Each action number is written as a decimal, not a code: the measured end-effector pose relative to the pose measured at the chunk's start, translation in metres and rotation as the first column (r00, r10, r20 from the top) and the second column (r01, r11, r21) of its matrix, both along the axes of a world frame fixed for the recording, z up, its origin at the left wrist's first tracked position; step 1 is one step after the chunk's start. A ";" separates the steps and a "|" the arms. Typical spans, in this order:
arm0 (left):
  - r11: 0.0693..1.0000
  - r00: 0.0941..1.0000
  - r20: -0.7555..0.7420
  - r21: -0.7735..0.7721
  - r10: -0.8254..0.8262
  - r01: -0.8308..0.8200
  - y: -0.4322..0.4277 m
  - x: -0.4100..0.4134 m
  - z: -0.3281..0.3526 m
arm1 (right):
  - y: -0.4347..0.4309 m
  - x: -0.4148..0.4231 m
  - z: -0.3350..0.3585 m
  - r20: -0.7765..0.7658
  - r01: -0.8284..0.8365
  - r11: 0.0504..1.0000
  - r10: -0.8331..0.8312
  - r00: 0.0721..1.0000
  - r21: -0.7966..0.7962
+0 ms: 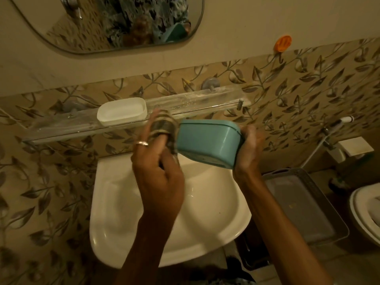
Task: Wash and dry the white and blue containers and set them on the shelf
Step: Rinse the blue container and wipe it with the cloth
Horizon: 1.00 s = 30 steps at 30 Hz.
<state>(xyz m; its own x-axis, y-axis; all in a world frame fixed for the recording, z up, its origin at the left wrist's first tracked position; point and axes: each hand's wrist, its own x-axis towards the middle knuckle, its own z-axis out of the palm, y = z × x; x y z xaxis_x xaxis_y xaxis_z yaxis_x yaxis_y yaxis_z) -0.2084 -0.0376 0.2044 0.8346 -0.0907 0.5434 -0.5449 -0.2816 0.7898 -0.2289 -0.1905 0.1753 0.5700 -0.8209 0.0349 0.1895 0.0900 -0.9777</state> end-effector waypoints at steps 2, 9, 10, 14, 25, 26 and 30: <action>0.981 0.977 0.140 0.134 -0.160 0.142 -0.011 -0.021 0.003 | 0.005 0.002 -0.002 0.039 0.020 0.995 -0.016 0.999 -0.096; 0.964 0.983 -0.075 0.197 -0.167 0.179 -0.019 -0.005 -0.004 | 0.001 -0.008 -0.002 0.160 -0.010 0.997 0.023 0.987 -0.082; 0.974 0.970 -0.180 0.130 -0.163 0.187 -0.016 0.006 -0.005 | 0.000 -0.009 -0.003 0.165 -0.004 0.996 0.019 0.986 -0.092; 0.977 0.964 -0.199 0.082 -0.176 0.195 -0.015 0.004 -0.006 | 0.005 -0.008 -0.007 0.140 0.002 0.991 0.017 0.990 -0.133; 0.963 0.960 -0.150 0.093 -0.239 0.254 -0.020 0.009 -0.001 | 0.002 -0.011 -0.012 0.168 0.021 0.993 -0.001 0.986 -0.115; 0.971 0.958 -0.194 0.063 -0.213 0.229 -0.019 0.016 -0.001 | 0.003 -0.011 -0.012 0.177 0.007 0.990 0.018 0.984 -0.143; 0.979 0.986 -0.011 0.115 -0.165 0.165 -0.029 -0.012 -0.004 | 0.008 -0.007 -0.011 0.160 0.056 0.980 -0.026 0.987 -0.189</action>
<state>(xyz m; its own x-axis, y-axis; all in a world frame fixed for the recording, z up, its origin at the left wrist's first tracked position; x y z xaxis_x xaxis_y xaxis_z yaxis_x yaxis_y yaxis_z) -0.2203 -0.0668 0.2007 0.8034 -0.2894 0.5203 -0.5906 -0.2771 0.7579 -0.2362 -0.1824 0.1646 0.5108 -0.8128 0.2802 0.3409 -0.1078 -0.9339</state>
